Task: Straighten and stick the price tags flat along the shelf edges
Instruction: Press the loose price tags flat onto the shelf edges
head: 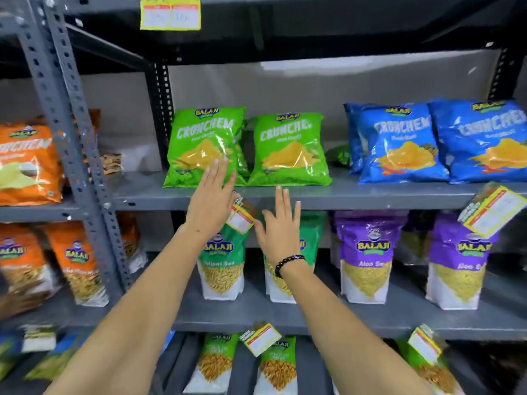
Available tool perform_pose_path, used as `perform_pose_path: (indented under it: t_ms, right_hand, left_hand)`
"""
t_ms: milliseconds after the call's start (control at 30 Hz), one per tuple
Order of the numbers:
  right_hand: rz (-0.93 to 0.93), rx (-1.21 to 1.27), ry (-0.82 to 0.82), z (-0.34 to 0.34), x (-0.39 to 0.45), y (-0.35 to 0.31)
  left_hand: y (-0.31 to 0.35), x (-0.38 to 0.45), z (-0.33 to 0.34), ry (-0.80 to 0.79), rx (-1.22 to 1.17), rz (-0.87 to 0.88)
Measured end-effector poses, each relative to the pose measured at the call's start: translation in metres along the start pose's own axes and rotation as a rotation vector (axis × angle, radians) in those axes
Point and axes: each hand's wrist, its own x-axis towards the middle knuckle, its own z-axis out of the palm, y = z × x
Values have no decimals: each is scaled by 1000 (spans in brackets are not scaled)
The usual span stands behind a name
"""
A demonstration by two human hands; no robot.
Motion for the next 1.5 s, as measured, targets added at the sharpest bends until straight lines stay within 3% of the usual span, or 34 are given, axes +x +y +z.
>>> perform_pose_path:
  t_ms: [100,433,700,900,1033,1233,1500]
  right_hand:
    - [102,-30,4,12,2,-1]
    - [130,122,149,19,17,5]
    - [81,152,81,7,22,2]
    - [22,107,51,-5,27,9]
    - [-28,110,-23,-15,37,19]
    - [10,130,-58,-21,50,16]
    - [102,141,-58,-29,64,8]
  left_hand:
    - [-10,1,13,-25,-10,34]
    - [-14,13,20,51,-238,-3]
    - [-17,4,16,27,-388,1]
    - [-12,-12,22,40,-662,-218]
    - [-12,-18,33,-41,-653,-228]
    - [-9,-12,39,29,-607,-298]
    - [-13,4,32,4,-495,-338]
